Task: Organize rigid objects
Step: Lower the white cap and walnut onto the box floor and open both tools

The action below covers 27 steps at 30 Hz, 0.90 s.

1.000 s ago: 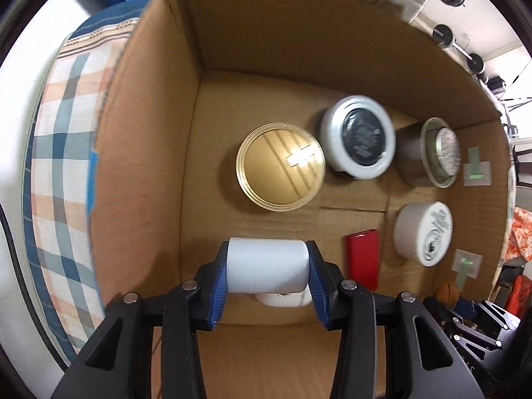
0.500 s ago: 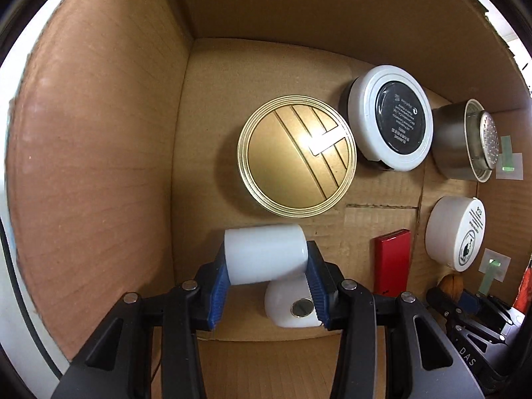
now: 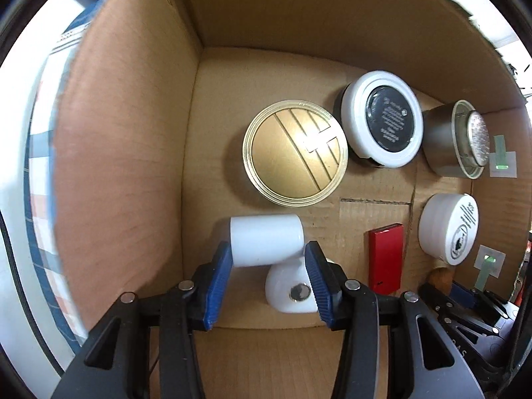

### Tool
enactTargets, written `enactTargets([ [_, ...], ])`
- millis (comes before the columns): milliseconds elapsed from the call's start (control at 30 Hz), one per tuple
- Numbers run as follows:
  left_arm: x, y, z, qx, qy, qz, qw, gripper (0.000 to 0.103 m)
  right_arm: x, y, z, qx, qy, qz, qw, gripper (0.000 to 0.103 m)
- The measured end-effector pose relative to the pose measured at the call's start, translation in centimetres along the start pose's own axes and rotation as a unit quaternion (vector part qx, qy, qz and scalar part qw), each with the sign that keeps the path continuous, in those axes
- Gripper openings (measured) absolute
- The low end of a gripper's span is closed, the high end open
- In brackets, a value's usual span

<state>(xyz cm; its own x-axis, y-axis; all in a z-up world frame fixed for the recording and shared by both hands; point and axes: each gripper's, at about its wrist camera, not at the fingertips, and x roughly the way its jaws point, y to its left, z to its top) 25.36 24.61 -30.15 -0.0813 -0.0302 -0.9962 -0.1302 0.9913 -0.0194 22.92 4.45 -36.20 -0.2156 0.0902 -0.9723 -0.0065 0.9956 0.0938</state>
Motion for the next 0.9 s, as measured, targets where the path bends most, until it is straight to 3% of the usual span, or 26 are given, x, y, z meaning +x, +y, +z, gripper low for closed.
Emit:
enactTargets([
  [33,-0.4,-0.1,-0.2,0.000,-0.003,-0.002,1.0000,0.046,-0.2,0.0,-0.1,0.000,-0.002,0.001,1.000,0.051],
  [100,-1.2,-0.3,-0.5,0.000,-0.008,-0.004,1.0000,0.050,-0.9,0.0,-0.4,-0.002,-0.005,0.005,1.000,0.055],
  [233,-3.3,-1.0,-1.3,-0.001,-0.028,-0.004,0.9996,0.068,-3.1,0.8,-0.9,-0.007,-0.022,0.011,1.000,0.065],
  [300,-4.3,-1.2,-1.8,-0.004,-0.040,-0.009,0.9992,0.072,-4.5,1.2,-1.2,-0.012,-0.038,0.013,0.999,0.071],
  [367,-5.6,-1.4,-2.4,-0.005,-0.053,-0.014,0.9985,0.081,-6.1,1.5,-1.4,-0.018,-0.056,0.007,0.998,0.081],
  [433,-6.5,-1.6,-2.8,-0.005,-0.063,-0.017,0.9979,0.082,-7.6,1.7,-1.7,-0.023,-0.073,0.006,0.997,0.087],
  [567,-8.5,-1.8,-3.8,-0.002,-0.087,-0.012,0.9962,0.102,-10.2,1.7,-1.9,-0.027,-0.102,0.001,0.994,0.101],
  [900,-13.4,-1.1,-6.9,-0.006,-0.130,0.001,0.9915,0.103,-13.8,-0.3,-4.5,-0.021,-0.139,0.009,0.990,0.103],
])
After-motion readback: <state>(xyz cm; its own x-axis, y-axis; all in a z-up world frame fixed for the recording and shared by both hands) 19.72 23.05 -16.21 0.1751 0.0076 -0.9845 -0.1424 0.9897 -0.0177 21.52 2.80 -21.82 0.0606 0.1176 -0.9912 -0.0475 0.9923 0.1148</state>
